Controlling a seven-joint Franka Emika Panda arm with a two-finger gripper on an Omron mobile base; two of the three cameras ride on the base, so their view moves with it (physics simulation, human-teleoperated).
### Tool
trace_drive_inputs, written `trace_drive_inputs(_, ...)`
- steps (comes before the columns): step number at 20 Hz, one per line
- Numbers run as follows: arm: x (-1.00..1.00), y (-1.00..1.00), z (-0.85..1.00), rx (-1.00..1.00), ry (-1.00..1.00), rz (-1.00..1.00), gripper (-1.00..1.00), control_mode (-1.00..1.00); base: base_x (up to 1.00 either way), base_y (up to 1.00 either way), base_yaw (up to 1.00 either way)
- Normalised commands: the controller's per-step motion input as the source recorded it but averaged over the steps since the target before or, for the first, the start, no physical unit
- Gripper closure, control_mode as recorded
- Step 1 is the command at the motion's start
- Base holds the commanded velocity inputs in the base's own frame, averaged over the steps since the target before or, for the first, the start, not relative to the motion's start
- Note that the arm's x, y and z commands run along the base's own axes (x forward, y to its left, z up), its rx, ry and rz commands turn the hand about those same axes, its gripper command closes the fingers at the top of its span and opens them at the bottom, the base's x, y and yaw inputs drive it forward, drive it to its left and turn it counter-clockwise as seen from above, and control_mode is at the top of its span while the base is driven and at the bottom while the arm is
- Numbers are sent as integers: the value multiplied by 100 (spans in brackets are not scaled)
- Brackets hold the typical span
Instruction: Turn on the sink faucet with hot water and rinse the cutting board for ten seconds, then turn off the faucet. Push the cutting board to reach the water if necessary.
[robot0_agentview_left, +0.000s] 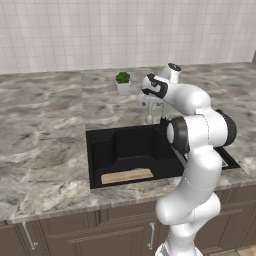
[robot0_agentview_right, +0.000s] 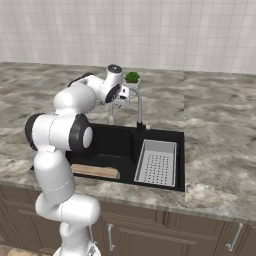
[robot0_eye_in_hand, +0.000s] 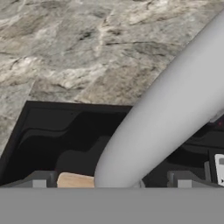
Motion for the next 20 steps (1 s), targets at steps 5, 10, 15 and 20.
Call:
trace_drive_inputs(5,0,14,4,0,-1,0,-100,-100,0,0,0)
trace_drive_inputs(10,0,18,10,0,-4,0,-100,-100,0,0,0)
trace_drive_inputs(15,-6,4,21,0,-4,0,-100,-100,0,0,0)
trace_drive_inputs(20,-16,0,24,0,-1,0,-100,-100,0,0,0)
